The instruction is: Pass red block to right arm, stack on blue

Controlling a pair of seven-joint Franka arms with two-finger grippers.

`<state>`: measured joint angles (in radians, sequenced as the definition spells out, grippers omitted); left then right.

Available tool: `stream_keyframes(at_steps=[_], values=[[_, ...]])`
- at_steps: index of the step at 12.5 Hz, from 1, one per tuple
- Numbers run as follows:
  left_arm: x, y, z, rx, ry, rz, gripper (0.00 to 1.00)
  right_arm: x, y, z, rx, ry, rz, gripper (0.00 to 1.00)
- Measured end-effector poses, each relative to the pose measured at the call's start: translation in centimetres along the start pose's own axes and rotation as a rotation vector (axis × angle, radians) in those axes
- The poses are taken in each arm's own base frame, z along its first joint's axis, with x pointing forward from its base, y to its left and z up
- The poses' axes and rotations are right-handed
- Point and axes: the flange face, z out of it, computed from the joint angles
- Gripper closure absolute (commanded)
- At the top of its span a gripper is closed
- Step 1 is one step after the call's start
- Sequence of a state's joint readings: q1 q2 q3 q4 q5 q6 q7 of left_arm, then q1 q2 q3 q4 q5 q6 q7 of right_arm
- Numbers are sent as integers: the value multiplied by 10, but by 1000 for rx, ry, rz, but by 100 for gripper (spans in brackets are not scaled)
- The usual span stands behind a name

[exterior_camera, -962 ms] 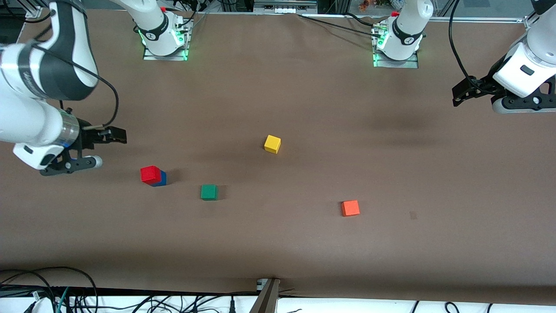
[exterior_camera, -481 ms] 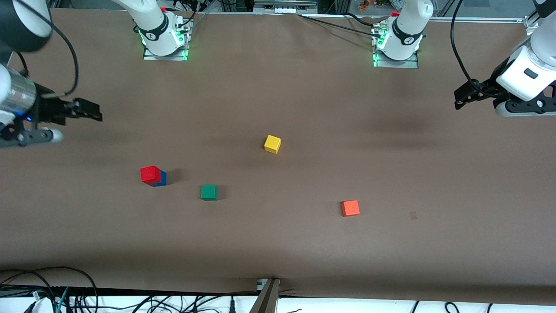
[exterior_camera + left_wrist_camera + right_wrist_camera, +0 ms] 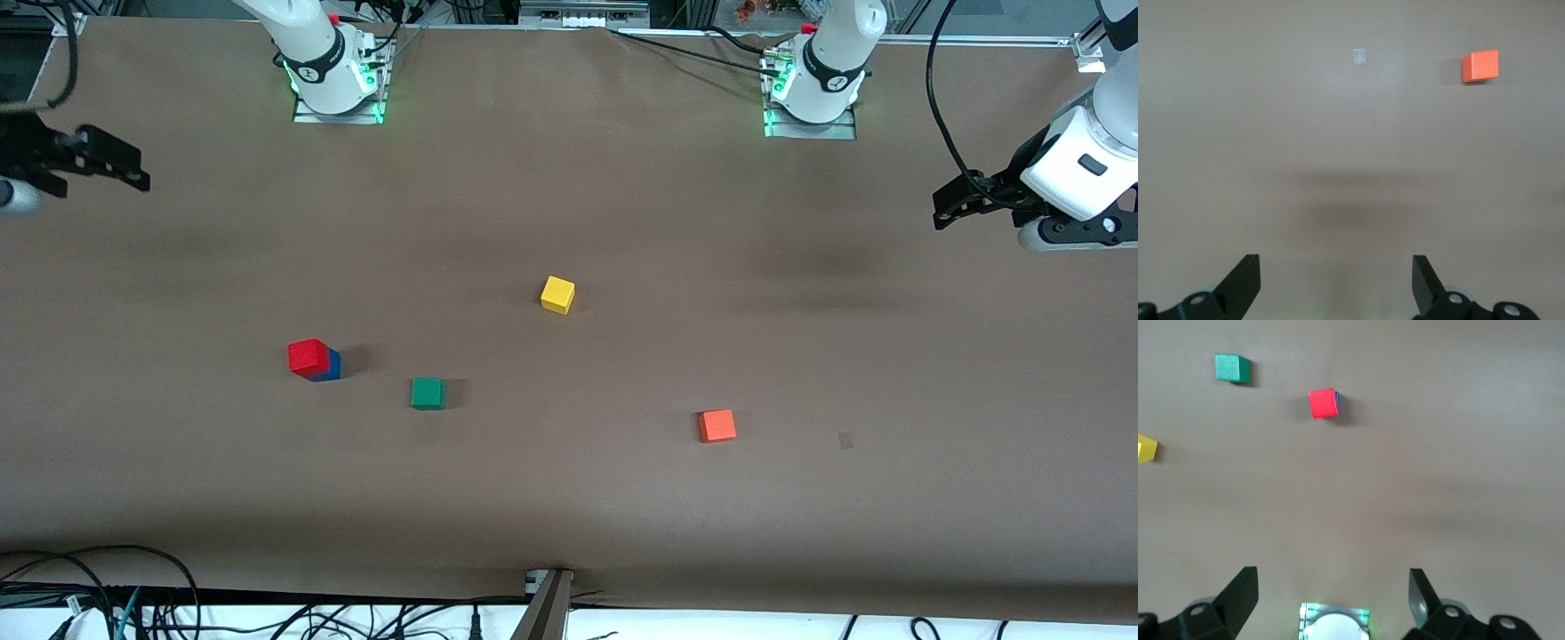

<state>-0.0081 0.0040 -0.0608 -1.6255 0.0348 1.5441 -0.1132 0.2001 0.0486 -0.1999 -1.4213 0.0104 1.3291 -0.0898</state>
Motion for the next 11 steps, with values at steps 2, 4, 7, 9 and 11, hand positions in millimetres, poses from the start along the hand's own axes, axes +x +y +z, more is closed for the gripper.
stream_keyframes(at_steps=[2, 4, 7, 9, 11], values=[[0, 0, 0, 0, 0, 0, 0, -8, -1, 2, 4, -29, -3, 0], [0, -1, 0, 0, -1, -1, 0, -2, -4, 13, 2, -55, -7, 0], [0, -1, 0, 0, -2, -1, 0, 6, -4, 23, -4, -77, -6, 0], [0, -1, 0, 0, -3, -1, 0, 6, -4, 22, -11, -76, -4, 0], [0, -3, 0, 0, -4, -5, 0, 6, -2, 22, -34, -77, -2, 0]])
